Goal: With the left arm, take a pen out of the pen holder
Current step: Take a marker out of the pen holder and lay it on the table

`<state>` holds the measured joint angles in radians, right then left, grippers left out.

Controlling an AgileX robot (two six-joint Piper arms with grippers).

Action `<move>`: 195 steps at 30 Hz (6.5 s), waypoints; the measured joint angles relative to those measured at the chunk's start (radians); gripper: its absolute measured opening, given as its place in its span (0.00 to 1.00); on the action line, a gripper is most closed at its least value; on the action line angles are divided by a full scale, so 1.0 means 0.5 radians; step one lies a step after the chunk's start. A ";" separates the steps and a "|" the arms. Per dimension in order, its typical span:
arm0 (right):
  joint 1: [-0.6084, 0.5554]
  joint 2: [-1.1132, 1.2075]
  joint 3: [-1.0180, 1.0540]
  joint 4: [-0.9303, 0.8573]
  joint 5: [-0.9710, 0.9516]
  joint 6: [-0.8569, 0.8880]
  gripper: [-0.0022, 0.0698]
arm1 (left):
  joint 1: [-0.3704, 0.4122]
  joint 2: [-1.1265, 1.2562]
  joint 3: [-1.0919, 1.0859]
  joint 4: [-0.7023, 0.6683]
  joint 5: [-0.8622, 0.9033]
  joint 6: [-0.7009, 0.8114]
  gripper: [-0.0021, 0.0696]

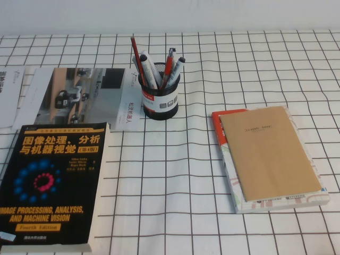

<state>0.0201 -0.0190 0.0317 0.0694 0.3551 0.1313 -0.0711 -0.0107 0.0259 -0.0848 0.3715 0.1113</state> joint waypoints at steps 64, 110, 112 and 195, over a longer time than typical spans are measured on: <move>0.000 0.000 0.000 0.000 0.000 0.000 0.01 | 0.000 0.428 -0.486 -1.222 -0.456 0.281 0.03; 0.000 0.000 0.000 0.000 0.000 0.000 0.01 | -0.510 3.818 -2.342 0.776 -2.132 -1.138 0.76; 0.000 0.000 0.000 0.000 0.000 0.000 0.01 | -0.510 3.881 -2.409 0.801 -2.120 -1.208 0.76; 0.000 0.001 0.000 0.000 0.000 0.000 0.01 | -0.576 3.379 -2.197 -0.501 -0.108 -0.202 0.35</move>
<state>0.0201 -0.0184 0.0317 0.0694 0.3551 0.1313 -0.3590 1.6788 -1.0725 -0.3353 0.3177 0.0106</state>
